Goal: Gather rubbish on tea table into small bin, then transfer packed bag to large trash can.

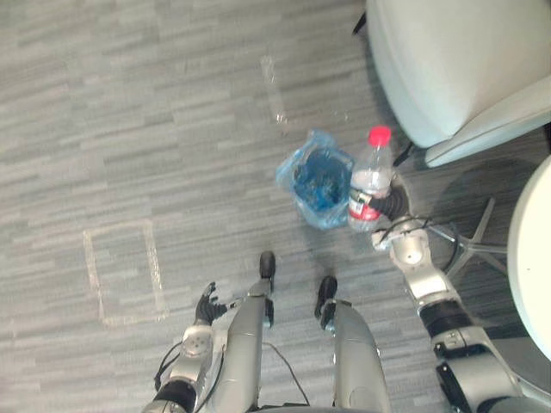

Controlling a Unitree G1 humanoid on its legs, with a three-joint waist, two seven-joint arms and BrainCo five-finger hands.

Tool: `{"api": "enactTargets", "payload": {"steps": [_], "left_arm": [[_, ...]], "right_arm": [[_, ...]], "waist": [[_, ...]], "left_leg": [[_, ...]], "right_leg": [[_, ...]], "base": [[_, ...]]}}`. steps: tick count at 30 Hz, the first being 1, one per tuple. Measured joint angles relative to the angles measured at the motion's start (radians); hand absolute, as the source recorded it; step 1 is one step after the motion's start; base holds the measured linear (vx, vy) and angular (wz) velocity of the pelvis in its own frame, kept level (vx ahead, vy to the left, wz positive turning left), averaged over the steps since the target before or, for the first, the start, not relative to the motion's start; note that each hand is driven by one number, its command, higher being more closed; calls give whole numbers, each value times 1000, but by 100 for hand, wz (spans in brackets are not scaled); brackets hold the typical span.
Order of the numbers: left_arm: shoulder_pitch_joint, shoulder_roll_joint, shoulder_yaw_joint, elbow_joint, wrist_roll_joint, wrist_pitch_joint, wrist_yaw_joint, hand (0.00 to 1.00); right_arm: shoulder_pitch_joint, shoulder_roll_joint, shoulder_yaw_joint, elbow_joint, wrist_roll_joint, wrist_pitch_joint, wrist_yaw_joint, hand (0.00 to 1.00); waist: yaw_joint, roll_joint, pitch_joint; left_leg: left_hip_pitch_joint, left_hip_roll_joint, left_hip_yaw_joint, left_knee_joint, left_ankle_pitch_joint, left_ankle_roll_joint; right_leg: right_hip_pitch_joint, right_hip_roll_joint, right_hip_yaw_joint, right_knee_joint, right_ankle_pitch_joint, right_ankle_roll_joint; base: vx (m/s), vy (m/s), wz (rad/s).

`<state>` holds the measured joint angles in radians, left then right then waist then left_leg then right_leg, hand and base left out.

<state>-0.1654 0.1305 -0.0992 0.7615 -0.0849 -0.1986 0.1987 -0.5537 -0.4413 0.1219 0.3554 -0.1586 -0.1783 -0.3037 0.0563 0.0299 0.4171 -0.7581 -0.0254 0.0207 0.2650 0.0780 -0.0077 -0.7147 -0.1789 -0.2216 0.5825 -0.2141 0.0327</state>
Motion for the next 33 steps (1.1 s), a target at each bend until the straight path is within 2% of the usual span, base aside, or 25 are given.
{"api": "enactTargets", "payload": {"steps": [6, 13, 16, 20, 27, 33], "left_arm": [[-55, -33, -6, -103, -47, -33, 16, 0], [-89, -50, -15, -181, -75, -40, 18, 0], [-99, -50, -23, -215, -77, -42, 19, 0], [-100, -49, -47, -243, -79, -60, 29, 0], [-102, -48, -78, -265, -96, -75, 36, 0], [-102, -49, -95, -280, -96, -76, 37, 0]], "right_arm": [[-136, -14, 0, -31, 6, 0, -41, 100], [-274, -60, 1, -23, 13, 1, -86, 100], [-328, -68, 2, 61, 13, 11, -97, 100], [-340, -90, 1, 105, 26, 30, -107, 100], [-391, -91, -1, 253, 83, 43, -110, 100], [-388, -91, -7, 259, 92, 43, -132, 100]], "waist": [[11, 4, 7], [33, 7, 19], [38, 7, 19], [40, 7, 19], [42, 7, 19], [46, 7, 19]], "left_leg": [[-137, -5, 0, 2, 26, 0], [-266, -9, 4, 34, 30, -2], [-306, -14, 4, 32, 30, -8], [-335, -13, 24, 28, 25, -12], [-360, -25, 29, 27, 58, -3], [-364, -24, 32, 22, 59, -3]], "right_leg": [[-136, -17, -19, 33, -7, -10], [-267, -36, -27, 103, -33, -21], [-310, -51, -40, 131, -49, -25], [-341, -67, -48, 154, -61, -25], [-370, -84, -53, 187, -88, -27], [-380, -84, -51, 189, -89, -29]], "base": [[14, -19, 15], [3, -25, 15], [-13, -41, 20], [1, -20, 20], [11, -25, 16], [0, -5, 1]]}}
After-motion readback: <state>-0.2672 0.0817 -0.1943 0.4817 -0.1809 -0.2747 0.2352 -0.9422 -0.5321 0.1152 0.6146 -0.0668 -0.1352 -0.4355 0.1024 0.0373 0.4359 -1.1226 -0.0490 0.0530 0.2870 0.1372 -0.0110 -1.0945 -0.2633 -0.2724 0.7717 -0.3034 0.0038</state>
